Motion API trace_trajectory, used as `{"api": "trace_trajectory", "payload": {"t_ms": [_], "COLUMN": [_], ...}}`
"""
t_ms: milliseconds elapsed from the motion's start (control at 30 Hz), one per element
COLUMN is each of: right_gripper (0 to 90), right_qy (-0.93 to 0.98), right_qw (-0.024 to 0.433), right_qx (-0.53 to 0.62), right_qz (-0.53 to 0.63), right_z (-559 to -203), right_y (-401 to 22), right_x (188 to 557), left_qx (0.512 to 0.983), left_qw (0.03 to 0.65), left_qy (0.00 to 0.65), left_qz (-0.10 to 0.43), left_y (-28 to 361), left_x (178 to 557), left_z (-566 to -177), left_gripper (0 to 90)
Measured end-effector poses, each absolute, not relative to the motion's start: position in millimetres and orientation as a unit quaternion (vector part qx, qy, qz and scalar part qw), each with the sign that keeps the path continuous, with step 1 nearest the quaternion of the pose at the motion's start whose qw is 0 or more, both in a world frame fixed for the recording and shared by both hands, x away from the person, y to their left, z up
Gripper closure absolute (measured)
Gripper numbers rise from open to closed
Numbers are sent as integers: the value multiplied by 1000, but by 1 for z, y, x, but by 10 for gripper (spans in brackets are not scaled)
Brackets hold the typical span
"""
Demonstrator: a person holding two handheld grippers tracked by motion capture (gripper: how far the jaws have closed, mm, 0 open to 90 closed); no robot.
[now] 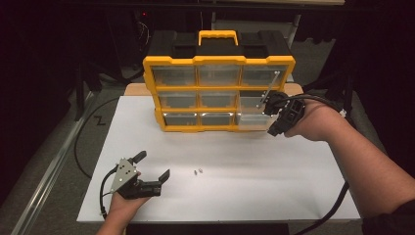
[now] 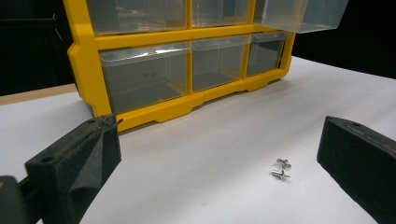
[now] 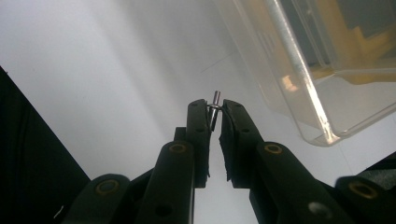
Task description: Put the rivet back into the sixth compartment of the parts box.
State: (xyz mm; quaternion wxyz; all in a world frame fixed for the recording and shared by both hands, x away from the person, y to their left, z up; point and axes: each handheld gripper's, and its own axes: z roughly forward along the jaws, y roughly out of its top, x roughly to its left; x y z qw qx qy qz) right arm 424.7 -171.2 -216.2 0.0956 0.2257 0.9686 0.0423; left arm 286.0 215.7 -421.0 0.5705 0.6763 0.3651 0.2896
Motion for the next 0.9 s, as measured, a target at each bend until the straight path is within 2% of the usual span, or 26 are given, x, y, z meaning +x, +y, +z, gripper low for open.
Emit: {"api": "trace_trajectory", "payload": {"t_ms": [900], "right_gripper": [841], "right_qy": [967], "right_qw": [102], "right_qx": [227], "right_qz": [52], "right_z": [-190], "right_y": [-159], "right_x": [446], "left_qx": [675], "left_qw": [572], "left_qy": [366], "left_qz": [290], "left_y": [217], "left_x": [286], "left_z": [-421], "left_gripper": [4]}}
